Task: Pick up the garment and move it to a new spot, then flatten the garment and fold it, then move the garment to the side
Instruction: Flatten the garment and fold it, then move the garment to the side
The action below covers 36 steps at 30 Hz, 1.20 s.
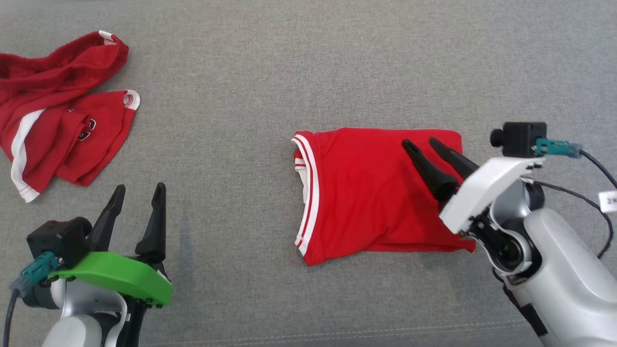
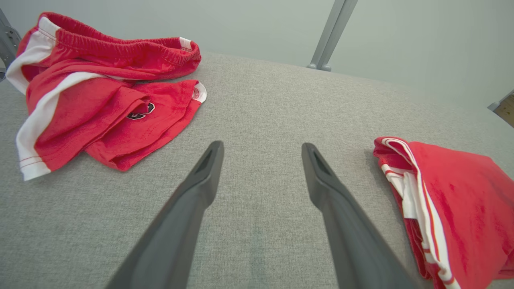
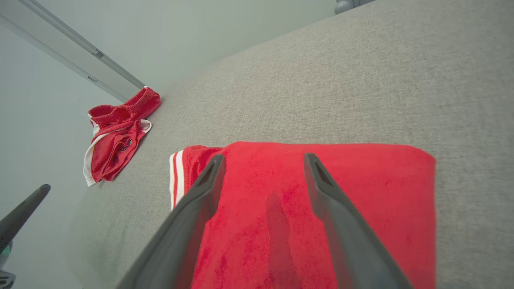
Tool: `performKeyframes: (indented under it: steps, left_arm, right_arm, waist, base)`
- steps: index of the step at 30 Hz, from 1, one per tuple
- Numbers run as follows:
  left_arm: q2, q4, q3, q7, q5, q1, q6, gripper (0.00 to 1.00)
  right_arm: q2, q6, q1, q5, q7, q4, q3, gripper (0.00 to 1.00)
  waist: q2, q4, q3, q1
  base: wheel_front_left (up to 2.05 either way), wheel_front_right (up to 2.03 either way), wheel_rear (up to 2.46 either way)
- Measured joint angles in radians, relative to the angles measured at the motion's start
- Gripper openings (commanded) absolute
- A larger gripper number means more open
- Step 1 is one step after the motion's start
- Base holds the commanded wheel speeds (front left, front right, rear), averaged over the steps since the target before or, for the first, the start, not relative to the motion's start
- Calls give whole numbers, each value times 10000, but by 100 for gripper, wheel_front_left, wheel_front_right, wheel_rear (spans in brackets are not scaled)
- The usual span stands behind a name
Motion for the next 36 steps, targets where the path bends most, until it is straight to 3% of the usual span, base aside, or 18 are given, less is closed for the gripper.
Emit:
performKeyframes:
  steps: [9, 17, 23, 24, 25, 30, 34, 36]
  left_arm:
    - [-35, -79, 86, -265, 2, 62, 2, 100]
    - [-52, -65, -4, -351, 8, 211, 2, 100]
    - [-75, -71, -56, -424, 15, 210, 0, 100]
    - [-75, -67, -67, -424, 15, 210, 0, 100]
    - [-79, -65, -86, -424, 15, 207, 0, 100]
    - [-226, -56, -121, -437, 15, 198, -4, 100]
    - [-228, -71, 15, -512, 6, 198, -4, 100]
    - [-228, -109, 10, -508, 0, 198, -4, 100]
  right_arm:
    - [-886, -506, 1133, -238, -408, 600, -729, 100]
    - [-654, -575, 1603, 240, -514, 1035, -911, 100]
    - [-94, -435, 1509, 819, -374, 1310, -849, 98]
    - [-94, -395, 1440, 819, -291, 1354, -836, 40]
    - [-96, -395, 1339, 819, -265, 1407, -848, 0]
    - [-669, -232, 694, 759, 393, 1471, -790, 0]
    - [-1893, -257, -200, 382, 1085, 1618, -936, 0]
    - [-2777, -430, -639, -105, 1430, 1804, -1058, 0]
  waist:
    - [0, -88, -94, 0]
    - [0, 10, -124, 0]
    - [0, 203, -55, 0]
    - [0, 234, -41, 0]
    - [0, 266, -28, 0]
    - [0, 460, 24, 0]
    - [0, 505, 142, 0]
    - [0, 506, 219, 0]
  base:
    - [0, 0, 0]
    - [0, 0, 0]
    - [0, 0, 0]
    - [0, 0, 0]
    - [0, 0, 0]
    - [0, 0, 0]
    - [0, 0, 0]
    - [0, 0, 0]
